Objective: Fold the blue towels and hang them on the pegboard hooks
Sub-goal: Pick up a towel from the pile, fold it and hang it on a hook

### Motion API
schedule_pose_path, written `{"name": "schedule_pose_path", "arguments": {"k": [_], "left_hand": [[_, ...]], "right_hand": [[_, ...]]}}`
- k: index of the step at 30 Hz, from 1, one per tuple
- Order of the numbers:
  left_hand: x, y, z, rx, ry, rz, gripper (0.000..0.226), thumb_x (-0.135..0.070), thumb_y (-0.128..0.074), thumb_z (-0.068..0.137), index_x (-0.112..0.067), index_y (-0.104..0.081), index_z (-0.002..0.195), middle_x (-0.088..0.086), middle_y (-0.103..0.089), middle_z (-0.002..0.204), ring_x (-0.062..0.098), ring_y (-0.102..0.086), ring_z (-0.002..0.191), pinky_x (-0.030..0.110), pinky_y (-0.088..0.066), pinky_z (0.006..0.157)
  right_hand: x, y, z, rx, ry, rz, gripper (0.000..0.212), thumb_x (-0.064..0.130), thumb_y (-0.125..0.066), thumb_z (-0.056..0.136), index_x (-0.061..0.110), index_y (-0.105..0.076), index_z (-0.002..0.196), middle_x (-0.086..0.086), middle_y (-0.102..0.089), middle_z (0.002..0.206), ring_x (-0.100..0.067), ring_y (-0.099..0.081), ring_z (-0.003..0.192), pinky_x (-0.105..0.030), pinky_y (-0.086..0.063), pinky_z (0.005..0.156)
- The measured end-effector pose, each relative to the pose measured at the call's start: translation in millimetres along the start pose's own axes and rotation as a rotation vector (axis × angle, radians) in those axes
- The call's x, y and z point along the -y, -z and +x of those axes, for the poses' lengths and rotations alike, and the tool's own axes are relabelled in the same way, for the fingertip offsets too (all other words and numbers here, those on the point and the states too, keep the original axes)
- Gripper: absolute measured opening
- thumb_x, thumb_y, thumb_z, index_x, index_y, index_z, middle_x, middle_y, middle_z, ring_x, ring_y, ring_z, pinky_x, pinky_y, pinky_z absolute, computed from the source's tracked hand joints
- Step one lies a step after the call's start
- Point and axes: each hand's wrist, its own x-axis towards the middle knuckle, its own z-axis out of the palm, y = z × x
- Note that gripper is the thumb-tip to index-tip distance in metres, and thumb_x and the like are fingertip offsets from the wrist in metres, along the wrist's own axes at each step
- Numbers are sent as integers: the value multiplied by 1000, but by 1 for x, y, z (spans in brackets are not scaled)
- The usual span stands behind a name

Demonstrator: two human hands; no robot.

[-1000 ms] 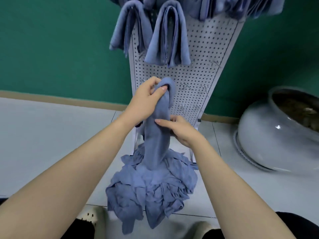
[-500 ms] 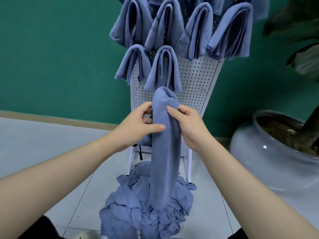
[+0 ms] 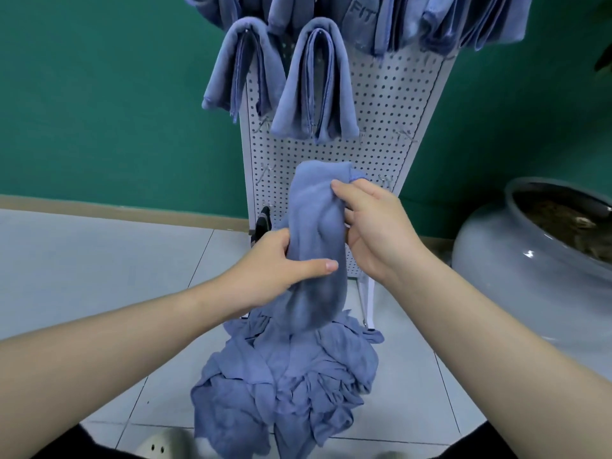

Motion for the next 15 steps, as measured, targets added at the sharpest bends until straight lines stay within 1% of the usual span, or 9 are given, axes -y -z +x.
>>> {"name": "schedule_pose_path", "arguments": {"k": [2,4,7,8,10,12,13,14,15], "left_hand": [[-1,-2,2,-41,1,-72,22,-22,-80,88,-16,-73,108,-4,-80,99,8,-75,86,16,-51,64],[-4,-1,2,-45,5,-109,15,-16,-75,91,-15,-74,107,-4,-80,98,6,-75,89,15,-53,64],[-5,7,1,-37,-15,-113,18,-12,-70,95,-12,-75,112,-2,-80,106,12,-74,103,29,-59,87],[-5,10,2,-42,-17,-127,19,-10,-67,97,-11,-74,114,0,-79,108,13,-74,106,34,-58,94],[-4,17,2,-35,-16,-160,21,-6,-61,99,-8,-73,117,3,-78,112,17,-73,111,39,-56,101],[-4,22,2,-4,-22,-198,25,-2,-55,102,-6,-72,119,6,-77,117,20,-71,115,40,-54,104],[-3,25,2,7,-26,-221,26,-1,-53,102,-6,-72,119,7,-76,118,21,-71,116,40,-53,105],[-2,28,2,14,-25,-241,27,-1,-51,102,-5,-72,119,8,-76,118,22,-71,116,40,-53,105],[-1,31,3,18,-23,-252,27,-1,-50,103,-3,-71,119,11,-76,119,24,-71,116,42,-52,106]], "right_hand": [[-3,2,2,25,-7,-17,37,9,-58,100,19,-45,66,-10,-52,77,-21,-55,78,-36,-45,72],[-8,4,1,51,-24,-79,36,10,-54,101,20,-43,67,-5,-49,69,-18,-51,69,-31,-41,62],[-17,10,-2,121,-31,-103,27,8,-49,101,15,-57,77,-1,-64,73,-12,-60,66,-25,-43,58],[-20,12,-3,147,-28,-84,27,6,-47,102,15,-63,82,2,-68,77,-9,-63,68,-23,-46,60],[-24,14,-4,191,-34,-95,31,5,-44,102,15,-72,104,1,-74,90,-8,-67,78,-24,-51,72],[-28,17,-3,212,-57,-157,34,6,-46,101,16,-71,121,-5,-76,109,-13,-68,90,-31,-51,80],[-30,18,-4,212,-75,-197,29,9,-49,102,14,-70,122,-6,-76,111,-15,-68,92,-33,-51,80],[-34,20,-4,205,-104,-233,24,15,-53,103,10,-69,120,-7,-76,107,-17,-68,91,-33,-53,78],[-38,21,-5,197,-143,-260,27,25,-56,104,5,-69,116,-6,-75,101,-17,-69,89,-32,-56,77]]}}
